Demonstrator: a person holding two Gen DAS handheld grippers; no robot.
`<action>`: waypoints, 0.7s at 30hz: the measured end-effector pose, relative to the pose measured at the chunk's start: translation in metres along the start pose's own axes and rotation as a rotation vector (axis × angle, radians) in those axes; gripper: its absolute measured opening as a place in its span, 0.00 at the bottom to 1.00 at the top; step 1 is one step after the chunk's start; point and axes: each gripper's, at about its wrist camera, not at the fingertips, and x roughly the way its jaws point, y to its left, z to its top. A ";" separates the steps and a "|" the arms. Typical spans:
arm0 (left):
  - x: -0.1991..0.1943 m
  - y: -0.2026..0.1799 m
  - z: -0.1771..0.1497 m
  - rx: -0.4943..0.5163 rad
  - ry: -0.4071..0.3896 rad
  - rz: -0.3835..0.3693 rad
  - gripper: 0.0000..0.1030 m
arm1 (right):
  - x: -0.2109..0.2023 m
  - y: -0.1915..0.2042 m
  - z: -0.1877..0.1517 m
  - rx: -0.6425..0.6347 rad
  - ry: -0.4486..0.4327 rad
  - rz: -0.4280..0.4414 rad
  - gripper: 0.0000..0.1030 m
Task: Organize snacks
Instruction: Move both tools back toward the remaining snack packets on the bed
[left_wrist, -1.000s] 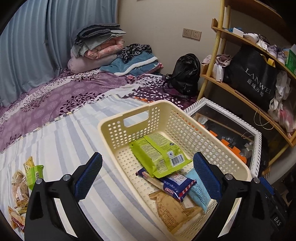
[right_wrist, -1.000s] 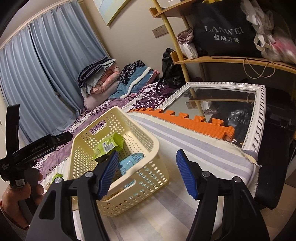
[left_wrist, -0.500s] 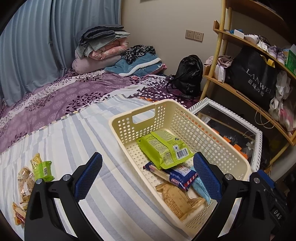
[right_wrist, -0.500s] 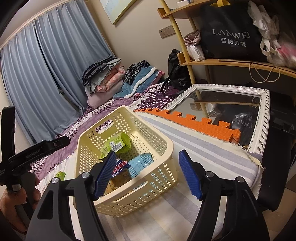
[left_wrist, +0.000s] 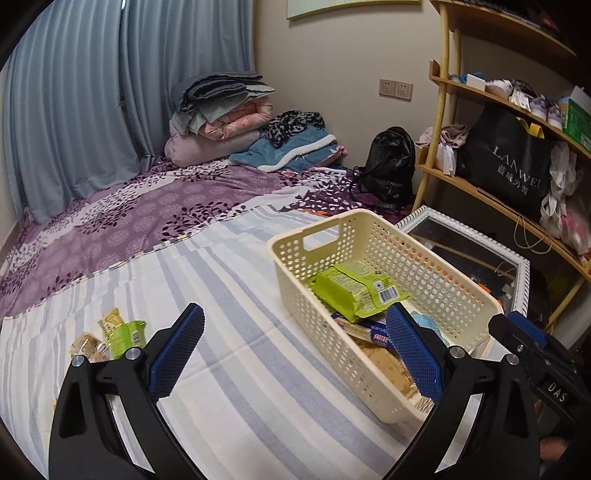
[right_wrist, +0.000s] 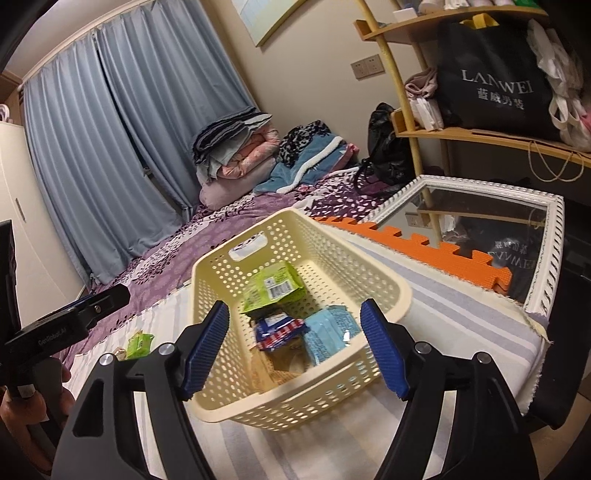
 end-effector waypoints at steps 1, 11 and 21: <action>-0.003 0.005 0.001 -0.010 -0.005 0.003 0.97 | 0.000 0.003 0.000 -0.006 0.001 0.005 0.71; -0.032 0.047 -0.008 -0.084 -0.033 0.048 0.97 | 0.003 0.036 -0.003 -0.059 0.016 0.044 0.71; -0.052 0.093 -0.026 -0.151 -0.041 0.101 0.97 | 0.008 0.077 -0.009 -0.122 0.037 0.087 0.71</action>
